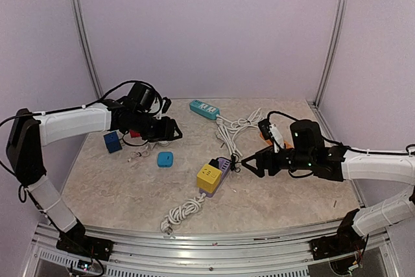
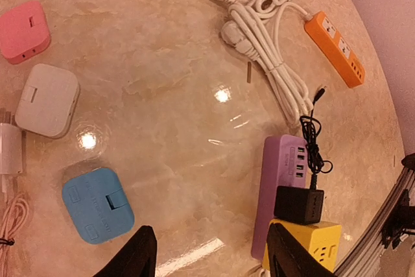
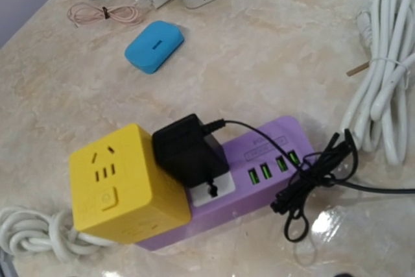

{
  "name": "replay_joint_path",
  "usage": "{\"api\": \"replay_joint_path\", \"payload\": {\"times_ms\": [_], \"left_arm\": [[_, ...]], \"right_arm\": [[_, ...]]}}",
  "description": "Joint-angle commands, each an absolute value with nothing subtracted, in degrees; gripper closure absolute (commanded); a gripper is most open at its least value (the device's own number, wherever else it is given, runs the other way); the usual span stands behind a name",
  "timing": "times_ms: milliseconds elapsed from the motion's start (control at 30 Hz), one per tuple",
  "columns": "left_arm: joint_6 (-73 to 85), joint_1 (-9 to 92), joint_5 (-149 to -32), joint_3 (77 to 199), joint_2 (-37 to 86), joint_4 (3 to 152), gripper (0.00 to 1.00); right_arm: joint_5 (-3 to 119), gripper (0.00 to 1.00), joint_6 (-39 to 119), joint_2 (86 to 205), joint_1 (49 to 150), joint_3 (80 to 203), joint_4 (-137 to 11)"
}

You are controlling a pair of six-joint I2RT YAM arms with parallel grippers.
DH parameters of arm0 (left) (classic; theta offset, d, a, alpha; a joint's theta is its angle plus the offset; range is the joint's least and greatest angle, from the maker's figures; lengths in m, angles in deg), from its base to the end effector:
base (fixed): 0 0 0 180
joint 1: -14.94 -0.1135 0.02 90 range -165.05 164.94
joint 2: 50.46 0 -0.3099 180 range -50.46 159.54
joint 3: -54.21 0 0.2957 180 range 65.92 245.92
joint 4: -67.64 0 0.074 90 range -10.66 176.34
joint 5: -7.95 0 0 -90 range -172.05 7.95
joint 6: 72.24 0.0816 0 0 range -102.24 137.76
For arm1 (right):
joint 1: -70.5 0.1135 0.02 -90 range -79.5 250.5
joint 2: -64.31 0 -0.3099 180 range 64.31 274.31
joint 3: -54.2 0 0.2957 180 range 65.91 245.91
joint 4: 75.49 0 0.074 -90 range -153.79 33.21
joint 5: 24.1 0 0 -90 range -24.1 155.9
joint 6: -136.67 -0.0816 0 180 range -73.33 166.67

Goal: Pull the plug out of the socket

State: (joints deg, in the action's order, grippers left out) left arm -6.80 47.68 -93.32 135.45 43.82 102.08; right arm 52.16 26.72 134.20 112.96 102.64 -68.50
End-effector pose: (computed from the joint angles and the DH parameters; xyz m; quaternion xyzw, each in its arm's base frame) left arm 0.3575 -0.2488 0.2423 0.1017 0.9225 -0.2533 0.2728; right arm 0.2255 0.2326 0.2234 -0.2265 0.8246 0.3511 0.3813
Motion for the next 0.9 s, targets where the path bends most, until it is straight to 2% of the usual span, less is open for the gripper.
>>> {"api": "replay_joint_path", "payload": {"times_ms": [0,200,633,867], "left_arm": [[-1.71,53.13,-92.68,143.7,49.64,109.54,0.46],[-0.18,58.7,-91.56,151.73,56.59,113.45,0.5],[2.51,63.99,-90.72,159.9,63.91,119.33,0.43],[3.43,65.61,-89.25,163.88,67.37,122.42,0.46]], "right_arm": [[54.08,0.19,28.13,133.52,114.65,99.81,-73.88],[56.58,0.21,28.11,134.89,117.71,99.31,-73.56],[59.68,0.22,27.75,134.14,119.78,93.14,-82.04],[60.29,0.2,29.57,135.93,121.49,89.55,-88.93]]}}
